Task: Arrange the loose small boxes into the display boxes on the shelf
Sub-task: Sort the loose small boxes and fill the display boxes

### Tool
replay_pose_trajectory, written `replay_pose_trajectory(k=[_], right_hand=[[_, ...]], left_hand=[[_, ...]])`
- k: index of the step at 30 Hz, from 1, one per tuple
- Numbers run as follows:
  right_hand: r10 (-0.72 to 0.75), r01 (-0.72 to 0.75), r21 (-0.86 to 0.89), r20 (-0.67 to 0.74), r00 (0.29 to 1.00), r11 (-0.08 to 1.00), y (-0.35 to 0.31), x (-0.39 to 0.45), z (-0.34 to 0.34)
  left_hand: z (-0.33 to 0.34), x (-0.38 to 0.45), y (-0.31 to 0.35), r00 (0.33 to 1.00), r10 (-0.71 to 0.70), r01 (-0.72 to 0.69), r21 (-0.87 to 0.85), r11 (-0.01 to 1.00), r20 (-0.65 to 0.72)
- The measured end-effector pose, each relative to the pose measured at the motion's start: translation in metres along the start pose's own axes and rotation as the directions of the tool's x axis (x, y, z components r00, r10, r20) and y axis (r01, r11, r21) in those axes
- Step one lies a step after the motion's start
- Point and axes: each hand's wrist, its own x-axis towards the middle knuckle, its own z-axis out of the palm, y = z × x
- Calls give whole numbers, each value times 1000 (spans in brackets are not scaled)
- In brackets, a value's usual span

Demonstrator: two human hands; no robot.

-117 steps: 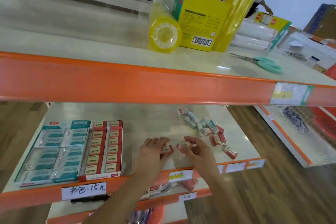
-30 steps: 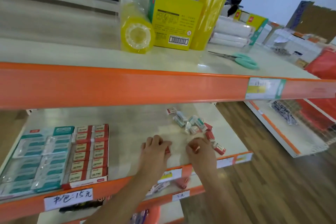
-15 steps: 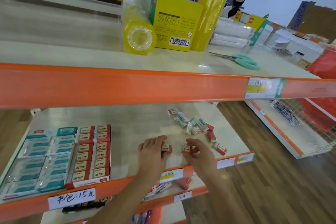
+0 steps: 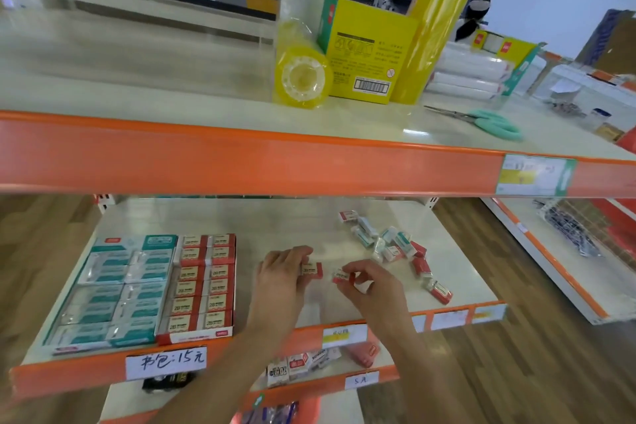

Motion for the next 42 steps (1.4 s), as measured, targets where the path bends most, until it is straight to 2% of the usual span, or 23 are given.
replay_pose_trajectory(k=[4,8,14,19,23,28,33,38,42], right_hand=[[-88,87,23,55,995,996,-27,7,24],[-117,100,107,167,979,989,-57,12,57],[-181,167,78,247,952,983,-90,14,106],[-227,212,81,291,929,974,-108,13,130],[-250,257,20,319,914,966,-114,16,141],[-275,298,-31,304,912,954,-105,18,145],[-295,295,45,286,912,955,-102,14,142],[-238,233,51,152,959,971,-80,20,123],[-153,153,14,90,984,988,-60,28,101]], left_hand=[[-32,1,-17,998,-23,24,28,999,-59],[-64,-4,-40,990,-88,98,83,992,-110],[-107,-15,-77,967,-175,201,134,970,-183],[-124,-26,-95,967,-215,241,217,946,-137],[-123,-27,-99,977,-187,208,256,944,-104],[-122,-26,-99,973,-198,227,332,915,-118],[-115,-18,-85,971,-209,236,340,910,-116],[-92,-6,-64,984,-155,176,296,939,-93],[-59,-3,-44,995,-98,98,261,960,-13]])
